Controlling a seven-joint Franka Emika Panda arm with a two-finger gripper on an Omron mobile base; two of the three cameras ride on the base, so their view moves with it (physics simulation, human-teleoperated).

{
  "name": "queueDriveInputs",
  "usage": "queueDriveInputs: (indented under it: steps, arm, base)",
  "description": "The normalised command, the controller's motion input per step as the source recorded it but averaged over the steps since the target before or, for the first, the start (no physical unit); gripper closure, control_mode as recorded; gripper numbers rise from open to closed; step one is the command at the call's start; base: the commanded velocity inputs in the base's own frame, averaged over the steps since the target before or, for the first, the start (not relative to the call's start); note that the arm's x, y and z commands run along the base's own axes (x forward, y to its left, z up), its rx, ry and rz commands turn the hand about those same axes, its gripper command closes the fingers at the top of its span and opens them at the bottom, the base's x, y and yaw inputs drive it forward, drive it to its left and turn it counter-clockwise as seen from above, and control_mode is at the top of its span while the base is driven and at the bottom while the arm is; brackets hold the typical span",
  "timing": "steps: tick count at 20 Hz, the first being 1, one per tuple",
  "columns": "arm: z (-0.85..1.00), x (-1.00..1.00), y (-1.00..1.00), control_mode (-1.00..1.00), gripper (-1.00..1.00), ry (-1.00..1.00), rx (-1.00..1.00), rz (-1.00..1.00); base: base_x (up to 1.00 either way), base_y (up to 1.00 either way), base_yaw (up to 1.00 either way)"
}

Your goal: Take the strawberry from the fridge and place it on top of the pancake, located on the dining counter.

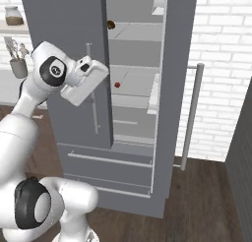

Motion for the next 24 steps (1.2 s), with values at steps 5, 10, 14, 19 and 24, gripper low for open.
queueDriveInputs:
  steps: [5, 10, 14, 19, 24]
  arm:
    - [-0.06, 0.00, 0.80, -1.00, -1.00, -0.05, 0.32, -0.03]
    - [0.00, 0.12, 0.78, -1.00, -1.00, -0.08, 0.29, -0.07]
    - [0.00, 0.25, 0.61, -1.00, -1.00, -0.15, 0.23, -0.06]
    - [0.00, 0.30, 0.24, -1.00, -1.00, -0.29, 0.09, -0.01]
    - [-0.08, 0.06, 0.00, -1.00, -1.00, -0.33, 0.05, 0.00]
  base:
    - [0.00, 0.00, 0.00]
    - [0.00, 0.00, 0.00]
    - [0.00, 0.00, 0.00]
    - [0.00, 0.00, 0.00]
    - [0.00, 0.00, 0.00]
